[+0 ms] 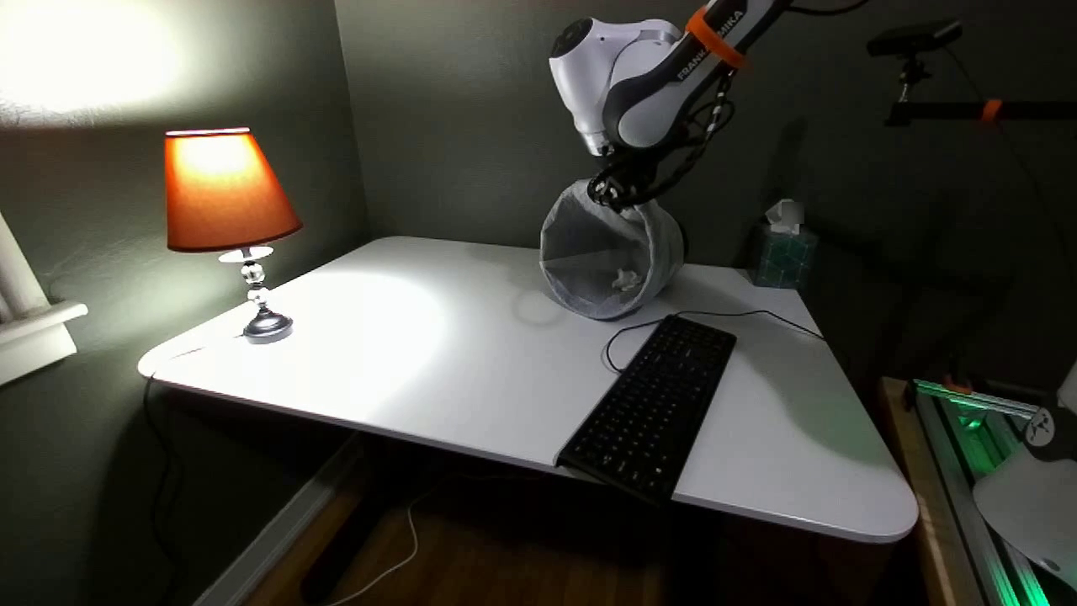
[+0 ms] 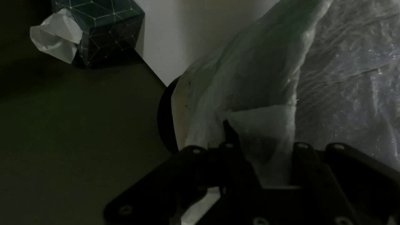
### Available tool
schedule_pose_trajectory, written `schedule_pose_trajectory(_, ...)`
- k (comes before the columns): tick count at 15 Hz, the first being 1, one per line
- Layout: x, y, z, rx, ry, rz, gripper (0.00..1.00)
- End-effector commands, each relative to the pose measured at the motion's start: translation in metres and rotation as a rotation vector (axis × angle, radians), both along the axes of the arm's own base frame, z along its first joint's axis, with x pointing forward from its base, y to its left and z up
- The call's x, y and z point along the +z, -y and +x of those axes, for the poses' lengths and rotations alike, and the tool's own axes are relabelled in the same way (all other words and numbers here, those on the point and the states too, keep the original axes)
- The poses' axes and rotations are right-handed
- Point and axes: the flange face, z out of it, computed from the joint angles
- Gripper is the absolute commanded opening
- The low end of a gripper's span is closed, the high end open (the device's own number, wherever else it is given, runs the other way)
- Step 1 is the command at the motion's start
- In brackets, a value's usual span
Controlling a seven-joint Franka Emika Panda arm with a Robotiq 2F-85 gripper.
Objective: Pick up the bin and make it stand upright
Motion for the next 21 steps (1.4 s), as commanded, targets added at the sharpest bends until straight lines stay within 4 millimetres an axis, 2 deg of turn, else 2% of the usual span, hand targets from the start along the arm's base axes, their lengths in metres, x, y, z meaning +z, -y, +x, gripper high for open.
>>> schedule_pose_trajectory(1,0.0,0.002,0.004,-0.02,-0.024,-0.001,0.0)
schedule_pose_trajectory(5,0.005,0.005,0.004,-0.028,-0.04,-0.005,0.03)
schedule_pose_trajectory(8,0.015,-0.002,-0.001,-0.028,-0.05,0.003,0.03)
schedule_pose_trajectory(16,0.062,-0.014,-0.01,-0.016,0.038,0.134,0.03)
schedule_pose_trajectory(21,0.093,-0.008,-0.018,0.033,0.083,0.298,0.03)
